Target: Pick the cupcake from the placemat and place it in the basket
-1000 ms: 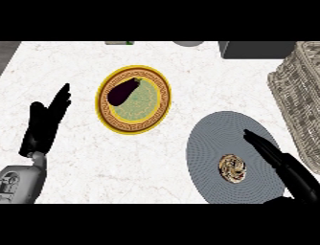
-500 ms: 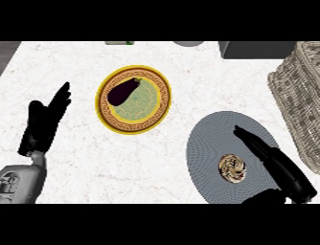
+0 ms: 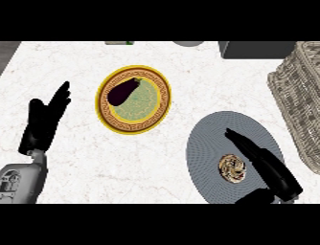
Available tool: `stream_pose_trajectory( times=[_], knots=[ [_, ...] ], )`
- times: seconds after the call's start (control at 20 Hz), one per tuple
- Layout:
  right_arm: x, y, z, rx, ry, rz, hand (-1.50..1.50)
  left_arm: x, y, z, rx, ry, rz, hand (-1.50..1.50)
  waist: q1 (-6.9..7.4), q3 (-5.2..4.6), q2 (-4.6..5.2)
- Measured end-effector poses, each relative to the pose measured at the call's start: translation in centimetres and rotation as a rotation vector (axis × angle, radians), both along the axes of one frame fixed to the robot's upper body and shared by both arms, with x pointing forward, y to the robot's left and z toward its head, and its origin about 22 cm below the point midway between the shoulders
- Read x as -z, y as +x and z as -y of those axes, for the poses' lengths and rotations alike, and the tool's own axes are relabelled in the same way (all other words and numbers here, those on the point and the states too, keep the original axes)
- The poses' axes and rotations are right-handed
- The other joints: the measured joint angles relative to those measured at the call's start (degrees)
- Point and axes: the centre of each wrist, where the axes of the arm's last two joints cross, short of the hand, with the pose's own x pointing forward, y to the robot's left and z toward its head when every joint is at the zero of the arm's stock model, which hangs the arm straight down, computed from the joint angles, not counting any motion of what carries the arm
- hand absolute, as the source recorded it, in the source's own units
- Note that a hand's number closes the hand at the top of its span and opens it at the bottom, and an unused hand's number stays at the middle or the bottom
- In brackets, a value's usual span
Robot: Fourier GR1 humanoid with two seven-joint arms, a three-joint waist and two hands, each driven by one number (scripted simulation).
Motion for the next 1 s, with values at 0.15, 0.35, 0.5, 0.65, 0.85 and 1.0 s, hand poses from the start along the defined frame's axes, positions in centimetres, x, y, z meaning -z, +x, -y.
stream_pose_trajectory(
  times=[0.15, 0.35, 0.5, 0.65, 0.85, 1.0],
  knots=[
    [1.0, 0.2, -0.4, 0.006, 0.001, -0.001, -1.50, 0.3, -0.1, 0.2, 0.007, -0.006, 0.003, 0.00, 0.03, 0.00, 0.01],
    [1.8, 0.3, -0.7, -0.012, -0.016, 0.002, 1.50, 0.5, -0.2, 0.2, 0.004, 0.002, 0.004, 0.00, 0.02, -0.05, -0.01],
    [1.9, 0.5, -0.9, -0.025, -0.058, 0.056, 1.50, 0.3, 0.0, -0.5, 0.006, -0.002, 0.001, 0.00, 0.00, -0.10, -0.02],
    [1.7, 0.3, -1.1, -0.030, -0.090, 0.107, 1.50, 0.3, 0.1, -0.3, 0.005, 0.001, -0.004, 0.00, -0.03, -0.08, -0.03],
    [1.3, 1.5, -1.9, 0.017, -0.231, 0.114, 1.50, 0.4, 0.3, -0.3, 0.011, -0.003, -0.006, 0.00, 0.16, -0.17, -0.06],
    [0.2, 3.5, -2.4, 0.115, -0.423, 0.051, 1.50, 0.8, -0.1, 0.0, 0.023, -0.005, 0.000, 0.00, 1.08, -0.30, -0.01]
  ],
)
